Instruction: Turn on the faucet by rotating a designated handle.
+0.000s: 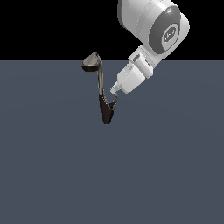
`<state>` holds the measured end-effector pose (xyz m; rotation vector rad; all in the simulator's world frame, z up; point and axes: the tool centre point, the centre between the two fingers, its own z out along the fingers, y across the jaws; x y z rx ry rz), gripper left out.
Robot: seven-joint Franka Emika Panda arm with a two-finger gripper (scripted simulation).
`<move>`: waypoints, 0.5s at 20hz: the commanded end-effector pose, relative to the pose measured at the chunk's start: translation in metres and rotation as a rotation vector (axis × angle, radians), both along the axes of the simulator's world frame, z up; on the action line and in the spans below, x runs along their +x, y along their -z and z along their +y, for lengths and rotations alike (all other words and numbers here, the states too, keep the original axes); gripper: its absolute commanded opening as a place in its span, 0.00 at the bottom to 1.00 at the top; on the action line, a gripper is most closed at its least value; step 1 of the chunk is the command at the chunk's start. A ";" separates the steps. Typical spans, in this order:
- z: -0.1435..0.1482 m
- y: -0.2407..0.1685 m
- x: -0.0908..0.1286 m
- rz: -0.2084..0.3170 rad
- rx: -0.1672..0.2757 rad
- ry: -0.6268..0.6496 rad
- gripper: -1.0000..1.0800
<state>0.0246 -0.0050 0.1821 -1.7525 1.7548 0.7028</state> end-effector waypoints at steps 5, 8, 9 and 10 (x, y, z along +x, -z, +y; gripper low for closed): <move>-0.022 0.024 -0.016 0.011 0.001 0.001 0.00; -0.036 0.039 -0.026 0.017 0.002 0.003 0.00; -0.040 0.044 -0.030 0.019 0.002 0.003 0.00; -0.040 0.044 -0.030 0.019 0.002 0.003 0.00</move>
